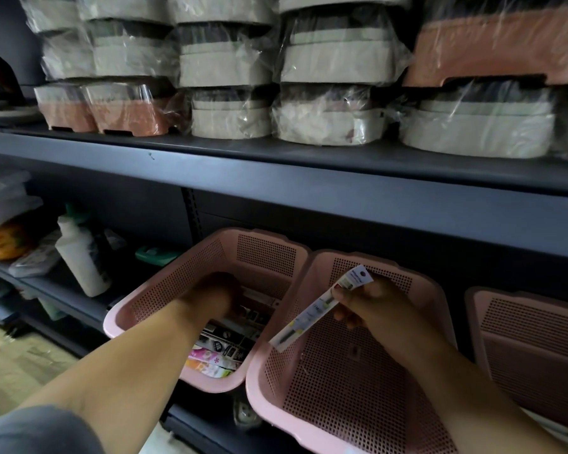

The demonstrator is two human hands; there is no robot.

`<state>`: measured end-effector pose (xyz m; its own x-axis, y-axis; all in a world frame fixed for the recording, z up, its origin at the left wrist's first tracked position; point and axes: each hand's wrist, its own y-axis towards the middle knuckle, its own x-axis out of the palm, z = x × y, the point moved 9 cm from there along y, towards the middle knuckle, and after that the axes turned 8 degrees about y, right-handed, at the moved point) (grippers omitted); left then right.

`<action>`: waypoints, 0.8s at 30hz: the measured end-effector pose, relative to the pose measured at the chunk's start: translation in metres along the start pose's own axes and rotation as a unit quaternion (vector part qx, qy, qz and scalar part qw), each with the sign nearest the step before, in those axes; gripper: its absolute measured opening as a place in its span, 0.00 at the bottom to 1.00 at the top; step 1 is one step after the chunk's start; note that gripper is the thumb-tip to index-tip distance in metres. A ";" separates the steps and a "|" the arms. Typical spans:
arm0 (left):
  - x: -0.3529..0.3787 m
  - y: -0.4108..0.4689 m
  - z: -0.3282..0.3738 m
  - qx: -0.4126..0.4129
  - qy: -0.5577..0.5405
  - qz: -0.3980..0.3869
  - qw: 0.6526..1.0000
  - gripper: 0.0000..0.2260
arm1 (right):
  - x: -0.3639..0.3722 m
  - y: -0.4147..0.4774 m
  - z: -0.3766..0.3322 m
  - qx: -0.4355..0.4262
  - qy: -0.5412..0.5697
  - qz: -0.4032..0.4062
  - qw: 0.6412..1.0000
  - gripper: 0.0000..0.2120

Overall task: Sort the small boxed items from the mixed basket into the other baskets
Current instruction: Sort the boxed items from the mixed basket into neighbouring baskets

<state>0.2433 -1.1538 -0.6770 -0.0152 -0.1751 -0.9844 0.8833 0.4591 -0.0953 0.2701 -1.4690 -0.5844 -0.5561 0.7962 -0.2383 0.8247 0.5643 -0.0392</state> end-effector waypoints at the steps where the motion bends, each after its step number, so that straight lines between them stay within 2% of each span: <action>1: -0.003 -0.003 0.001 0.003 0.005 0.000 1.000 0.12 | 0.000 0.000 0.000 -0.001 0.003 -0.001 1.000 0.09; 4: -0.028 -0.018 0.030 0.034 0.006 -0.009 0.999 0.08 | 0.000 0.002 -0.002 -0.002 0.020 0.010 1.000 0.08; 6: -0.055 -0.035 0.069 0.091 -0.071 -0.002 0.993 0.07 | -0.002 0.004 -0.004 -0.001 0.055 0.026 0.998 0.06; 8: -0.084 -0.059 0.110 0.160 -0.168 0.009 0.973 0.06 | -0.004 0.005 -0.006 0.003 0.082 0.048 0.995 0.05; 10: -0.096 -0.077 0.137 0.221 -0.200 -0.001 0.954 0.06 | -0.006 0.007 -0.007 0.004 0.102 0.073 0.992 0.05; 13: -0.102 -0.092 0.161 0.273 -0.158 0.012 0.949 0.02 | -0.007 0.008 -0.011 -0.003 0.115 0.096 0.989 0.04; 18: -0.123 -0.086 0.132 0.249 -0.092 0.079 0.961 0.03 | -0.012 0.001 -0.012 -0.015 0.102 0.095 0.990 0.03; 22: -0.125 -0.053 0.077 0.165 0.019 0.123 0.978 0.06 | -0.031 -0.001 -0.001 -0.002 0.107 0.108 0.988 0.04; 24: -0.126 -0.043 0.064 0.133 0.104 0.159 0.973 0.07 | -0.040 -0.003 0.005 0.007 0.108 0.112 0.988 0.06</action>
<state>0.2375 -1.2069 -0.5398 0.2088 0.1327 -0.9689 0.9481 0.2155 0.2338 0.2902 -1.5030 -0.5792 -0.3680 0.9293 -0.0296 0.9298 0.3675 -0.0229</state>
